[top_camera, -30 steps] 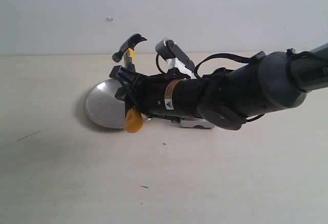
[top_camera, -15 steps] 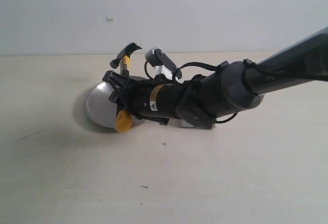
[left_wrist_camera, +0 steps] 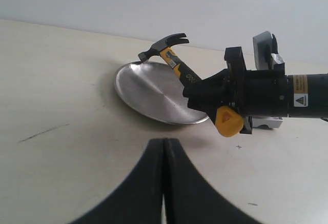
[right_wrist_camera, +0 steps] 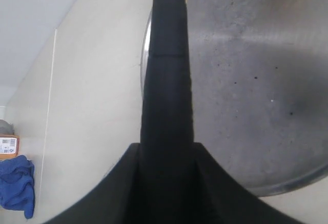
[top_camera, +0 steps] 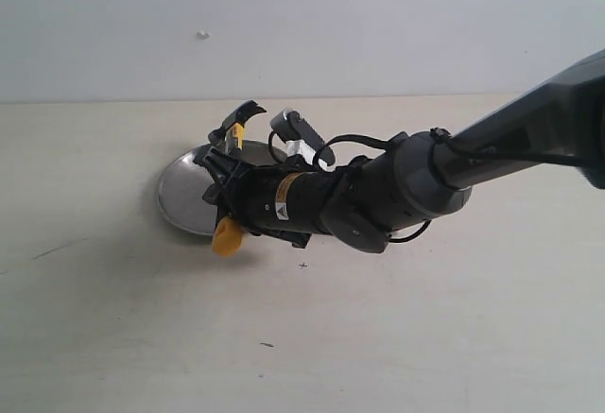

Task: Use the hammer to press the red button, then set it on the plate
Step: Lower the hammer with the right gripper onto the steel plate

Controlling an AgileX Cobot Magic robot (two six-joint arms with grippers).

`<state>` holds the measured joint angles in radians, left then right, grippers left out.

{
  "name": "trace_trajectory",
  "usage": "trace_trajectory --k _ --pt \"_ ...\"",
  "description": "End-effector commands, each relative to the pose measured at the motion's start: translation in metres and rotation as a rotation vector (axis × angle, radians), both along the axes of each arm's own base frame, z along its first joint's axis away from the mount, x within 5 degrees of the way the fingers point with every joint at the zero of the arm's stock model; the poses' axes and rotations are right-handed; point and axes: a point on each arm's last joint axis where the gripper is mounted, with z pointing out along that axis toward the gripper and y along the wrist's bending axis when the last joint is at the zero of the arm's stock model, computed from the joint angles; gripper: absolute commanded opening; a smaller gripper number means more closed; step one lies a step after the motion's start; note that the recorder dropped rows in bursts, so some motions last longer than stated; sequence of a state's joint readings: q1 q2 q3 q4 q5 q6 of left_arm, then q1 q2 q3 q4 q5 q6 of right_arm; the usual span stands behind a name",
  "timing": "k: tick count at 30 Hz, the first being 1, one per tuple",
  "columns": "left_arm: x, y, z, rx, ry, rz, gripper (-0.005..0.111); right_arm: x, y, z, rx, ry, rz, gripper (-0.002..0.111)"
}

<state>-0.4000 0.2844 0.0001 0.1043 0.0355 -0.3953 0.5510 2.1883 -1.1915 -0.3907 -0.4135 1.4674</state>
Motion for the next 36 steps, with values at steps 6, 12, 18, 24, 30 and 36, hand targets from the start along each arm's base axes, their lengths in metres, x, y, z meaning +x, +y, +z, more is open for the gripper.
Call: trace_trajectory --k 6,12,18,24,30,36 --pt "-0.0003 0.0002 0.0008 -0.010 -0.006 0.003 0.000 0.0048 0.0029 0.0111 0.057 -0.055 0.008 0.000" --pt "-0.0003 0.0002 0.0008 -0.010 -0.006 0.003 0.000 0.0058 0.0015 0.0107 0.069 -0.038 -0.024 0.000" --pt "-0.0003 0.0002 0.0008 -0.010 -0.006 0.003 0.000 0.0068 -0.0016 0.0082 0.053 -0.011 -0.064 0.000" --pt "-0.0003 0.0002 0.0008 -0.010 -0.006 0.003 0.000 0.0061 -0.0027 0.0059 0.021 -0.001 -0.059 0.003" --pt "-0.0003 0.0002 0.0008 -0.010 -0.006 0.003 0.000 0.0060 -0.0036 0.0050 -0.023 -0.024 -0.031 0.018" --pt "-0.0003 0.0002 0.0008 -0.010 -0.006 0.003 0.000 0.0059 -0.0038 0.0046 -0.048 -0.038 -0.016 0.035"
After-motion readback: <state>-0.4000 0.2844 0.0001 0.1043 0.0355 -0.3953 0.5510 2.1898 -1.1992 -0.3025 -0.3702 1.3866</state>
